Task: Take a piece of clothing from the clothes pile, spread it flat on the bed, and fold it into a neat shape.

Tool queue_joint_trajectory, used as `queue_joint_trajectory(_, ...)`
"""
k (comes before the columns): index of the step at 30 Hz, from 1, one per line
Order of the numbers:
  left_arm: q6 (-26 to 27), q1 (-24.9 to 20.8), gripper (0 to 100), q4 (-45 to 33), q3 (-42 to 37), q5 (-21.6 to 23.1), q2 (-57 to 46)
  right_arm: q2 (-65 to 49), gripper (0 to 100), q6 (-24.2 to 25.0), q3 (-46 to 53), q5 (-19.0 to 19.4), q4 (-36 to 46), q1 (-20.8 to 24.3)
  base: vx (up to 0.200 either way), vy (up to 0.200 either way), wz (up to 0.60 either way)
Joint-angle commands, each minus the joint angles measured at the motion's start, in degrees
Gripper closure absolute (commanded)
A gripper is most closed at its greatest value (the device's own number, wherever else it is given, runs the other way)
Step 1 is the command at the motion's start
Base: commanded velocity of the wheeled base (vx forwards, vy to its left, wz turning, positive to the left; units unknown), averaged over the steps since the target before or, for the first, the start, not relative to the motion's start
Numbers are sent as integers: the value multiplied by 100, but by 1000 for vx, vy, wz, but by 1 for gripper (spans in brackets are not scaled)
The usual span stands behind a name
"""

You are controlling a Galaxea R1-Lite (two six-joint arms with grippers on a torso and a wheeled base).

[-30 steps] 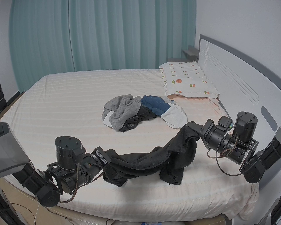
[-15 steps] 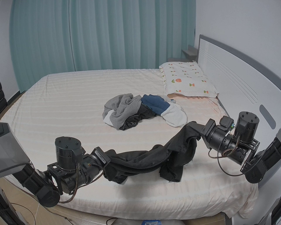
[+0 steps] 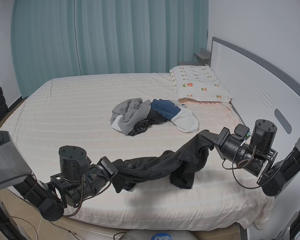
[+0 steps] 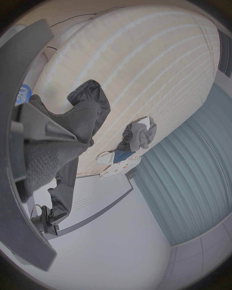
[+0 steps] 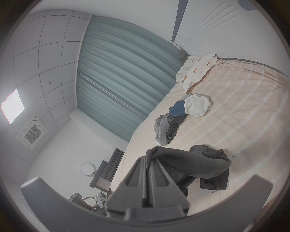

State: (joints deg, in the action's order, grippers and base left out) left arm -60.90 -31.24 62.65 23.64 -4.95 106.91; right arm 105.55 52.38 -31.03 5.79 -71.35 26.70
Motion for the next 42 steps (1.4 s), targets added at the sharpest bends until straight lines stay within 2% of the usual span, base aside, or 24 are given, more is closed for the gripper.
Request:
queue_joint_trajectory(1,-9,4,100,2,9,-6,-4,-8,100,0,0,1,-2,2,0,0,0)
queue_joint_trajectory(11,-194,22,100,2,80,-15,-12,1,100,0,9,-8,-2,2,0,0,0)
queue_joint_trajectory(18,-220,31,100,2,97,-6,-12,10,100,-26,0,-43,51,20,0,200,0)
queue_joint_trajectory(22,-220,31,100,2,106,-15,-12,36,100,-62,-35,-271,78,125,0,200,0)
queue_joint_trajectory(23,-220,39,100,2,106,-15,-39,71,100,-88,-88,-509,86,143,0,200,0)
queue_joint_trajectory(24,-220,39,100,2,115,-15,-48,71,100,-114,-97,-561,86,143,0,200,0)
queue_joint_trajectory(33,-167,57,100,-7,106,-50,-162,150,100,-237,-193,-728,130,169,0,200,0)
queue_joint_trajectory(36,-159,75,100,-68,97,-41,-382,300,100,-255,-299,-904,139,160,0,200,0)
queue_joint_trajectory(42,-159,101,100,-68,44,-41,-417,353,100,-255,-325,-939,139,152,0,200,0)
